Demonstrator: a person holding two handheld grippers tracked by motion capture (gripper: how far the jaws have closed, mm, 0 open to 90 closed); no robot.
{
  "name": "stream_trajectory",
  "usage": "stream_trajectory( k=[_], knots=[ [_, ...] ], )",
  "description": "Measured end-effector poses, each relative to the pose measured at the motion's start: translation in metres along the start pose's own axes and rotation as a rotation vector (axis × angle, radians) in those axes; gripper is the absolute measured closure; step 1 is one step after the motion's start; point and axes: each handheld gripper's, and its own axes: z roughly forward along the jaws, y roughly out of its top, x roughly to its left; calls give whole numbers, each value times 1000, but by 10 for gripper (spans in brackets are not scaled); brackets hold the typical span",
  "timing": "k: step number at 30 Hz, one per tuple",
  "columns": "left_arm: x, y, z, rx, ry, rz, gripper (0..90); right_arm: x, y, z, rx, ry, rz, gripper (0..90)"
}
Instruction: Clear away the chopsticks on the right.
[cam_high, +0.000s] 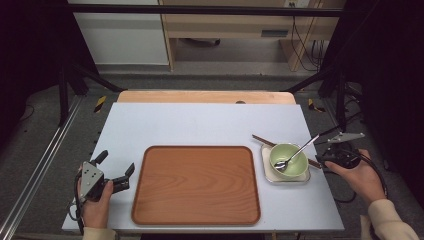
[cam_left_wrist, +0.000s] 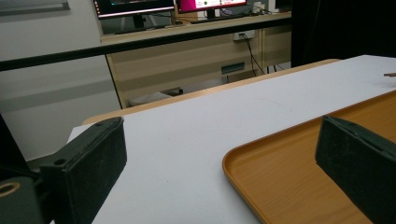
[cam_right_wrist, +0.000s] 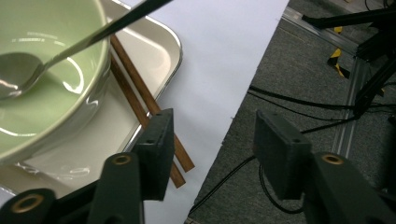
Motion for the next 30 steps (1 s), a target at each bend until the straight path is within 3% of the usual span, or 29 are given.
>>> stream_trajectory(
  k=[6,13,30],
  knots=[
    [0,0,0,2,-1,-2,18,3,-4,4,-10,17,-16,634],
    [-1,-1,1,7,-5,2,18,8,-4,10,-9,43,-42,698],
    [-1,-1,1,11,-6,5,19,10,-3,20,8,58,-49,716]
  ],
)
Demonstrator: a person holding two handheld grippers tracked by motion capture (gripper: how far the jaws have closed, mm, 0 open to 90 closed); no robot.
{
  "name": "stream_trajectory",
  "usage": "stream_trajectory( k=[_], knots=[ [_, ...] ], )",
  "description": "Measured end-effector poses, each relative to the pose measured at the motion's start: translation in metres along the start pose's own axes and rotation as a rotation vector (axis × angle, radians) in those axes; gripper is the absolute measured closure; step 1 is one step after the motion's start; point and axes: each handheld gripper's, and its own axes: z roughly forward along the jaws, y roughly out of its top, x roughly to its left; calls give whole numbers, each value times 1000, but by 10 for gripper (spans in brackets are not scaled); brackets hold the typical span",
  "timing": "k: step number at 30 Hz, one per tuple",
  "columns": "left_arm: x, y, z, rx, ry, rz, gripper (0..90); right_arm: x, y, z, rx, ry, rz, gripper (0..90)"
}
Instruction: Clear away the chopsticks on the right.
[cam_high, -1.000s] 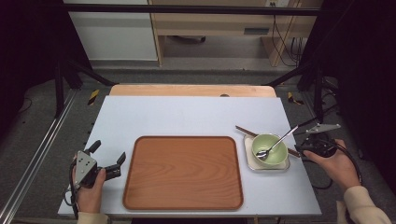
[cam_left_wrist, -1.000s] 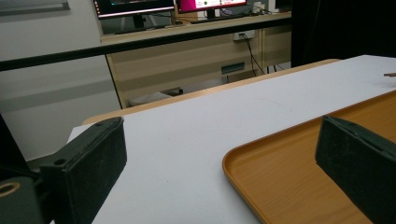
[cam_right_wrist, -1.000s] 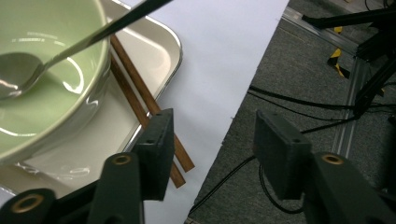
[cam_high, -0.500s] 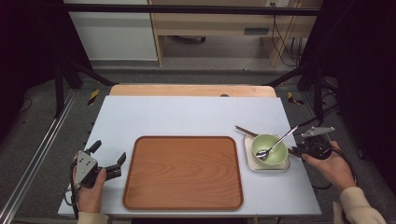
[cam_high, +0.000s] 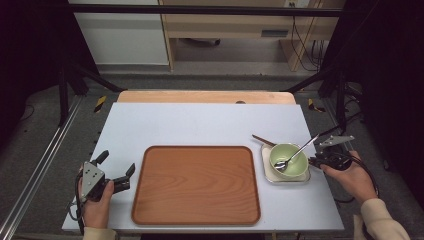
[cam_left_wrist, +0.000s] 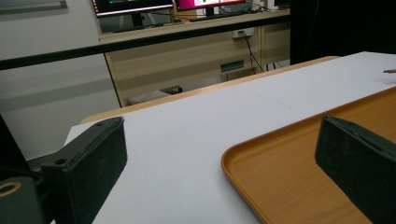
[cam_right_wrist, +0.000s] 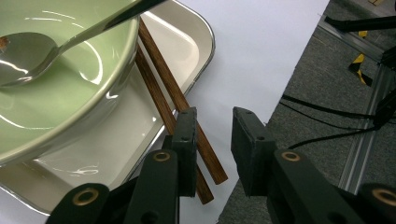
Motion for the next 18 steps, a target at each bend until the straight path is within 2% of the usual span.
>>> stream_trajectory(
  k=[18],
  knots=[
    [1,0,0,1,-1,1,21,-4,6,12,43,22,-15,702]
  ],
)
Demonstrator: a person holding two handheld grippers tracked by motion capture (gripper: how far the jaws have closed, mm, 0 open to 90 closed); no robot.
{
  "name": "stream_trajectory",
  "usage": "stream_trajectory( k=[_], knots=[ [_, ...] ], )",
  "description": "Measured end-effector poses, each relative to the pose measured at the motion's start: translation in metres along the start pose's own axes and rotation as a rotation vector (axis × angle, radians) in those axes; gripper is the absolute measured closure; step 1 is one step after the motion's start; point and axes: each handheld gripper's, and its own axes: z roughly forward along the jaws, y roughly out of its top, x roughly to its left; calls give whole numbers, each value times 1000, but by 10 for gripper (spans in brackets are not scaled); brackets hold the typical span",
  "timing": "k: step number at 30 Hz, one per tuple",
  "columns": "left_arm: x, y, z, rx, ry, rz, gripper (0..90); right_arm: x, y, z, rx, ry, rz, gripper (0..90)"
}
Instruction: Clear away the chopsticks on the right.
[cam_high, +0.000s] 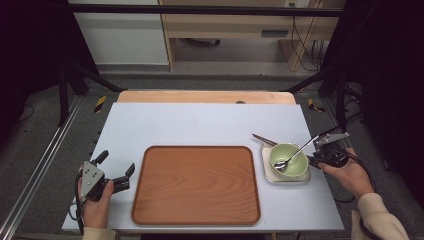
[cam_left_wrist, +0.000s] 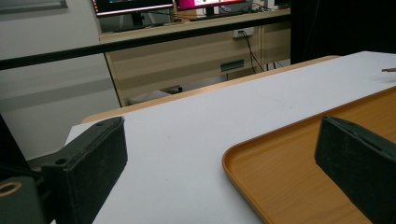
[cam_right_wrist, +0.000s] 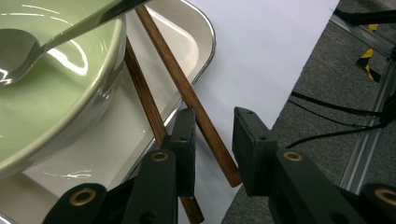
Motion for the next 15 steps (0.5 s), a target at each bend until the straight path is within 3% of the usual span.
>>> stream_trajectory(
  k=[7,12,15],
  knots=[
    [0,0,0,2,0,5,21,1,-2,5,3,14,-1,711],
    [0,0,0,1,3,7,21,1,-5,4,3,39,-12,835],
    [0,0,0,0,6,7,21,3,-8,2,-24,47,-17,844]
  ],
)
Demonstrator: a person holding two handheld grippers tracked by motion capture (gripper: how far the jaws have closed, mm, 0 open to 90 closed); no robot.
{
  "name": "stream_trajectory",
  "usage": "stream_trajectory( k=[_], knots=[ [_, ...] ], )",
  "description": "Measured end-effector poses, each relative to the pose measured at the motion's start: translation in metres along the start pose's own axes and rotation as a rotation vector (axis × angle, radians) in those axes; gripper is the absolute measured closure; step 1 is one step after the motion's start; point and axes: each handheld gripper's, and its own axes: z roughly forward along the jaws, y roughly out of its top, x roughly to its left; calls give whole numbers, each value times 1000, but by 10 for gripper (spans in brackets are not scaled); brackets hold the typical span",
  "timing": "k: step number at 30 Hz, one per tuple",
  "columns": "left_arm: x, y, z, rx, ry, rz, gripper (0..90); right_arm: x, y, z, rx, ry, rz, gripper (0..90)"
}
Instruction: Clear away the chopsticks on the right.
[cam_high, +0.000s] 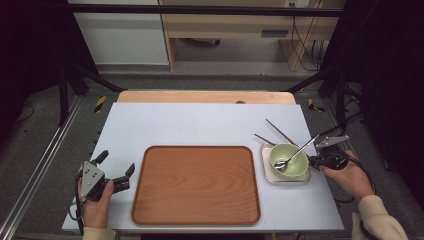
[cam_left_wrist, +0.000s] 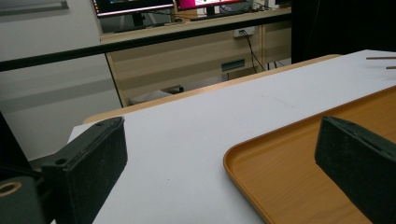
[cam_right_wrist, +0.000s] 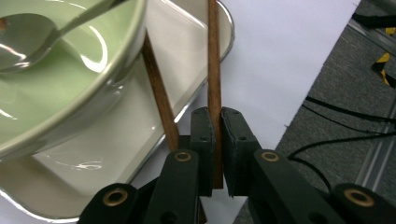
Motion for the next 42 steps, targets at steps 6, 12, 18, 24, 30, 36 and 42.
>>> stream_trajectory(
  k=[6,12,18,24,30,36,42],
  knots=[
    [0,0,0,-2,5,-1,21,2,-4,-5,-42,-38,33,845],
    [0,0,0,-4,5,-1,20,-4,-2,-20,-80,-107,81,844],
    [1,0,-1,-5,7,-3,20,-12,4,-39,-100,-150,122,844],
    [0,0,-1,-5,5,-4,20,-19,15,-67,-130,-243,142,844],
    [0,0,0,-5,4,-4,20,-19,30,-93,-185,-295,157,844],
    [0,0,0,-6,3,-4,20,-6,49,-109,-260,-267,150,844],
    [1,0,-1,-6,3,-4,20,19,72,-114,-302,-218,115,844]
  ],
)
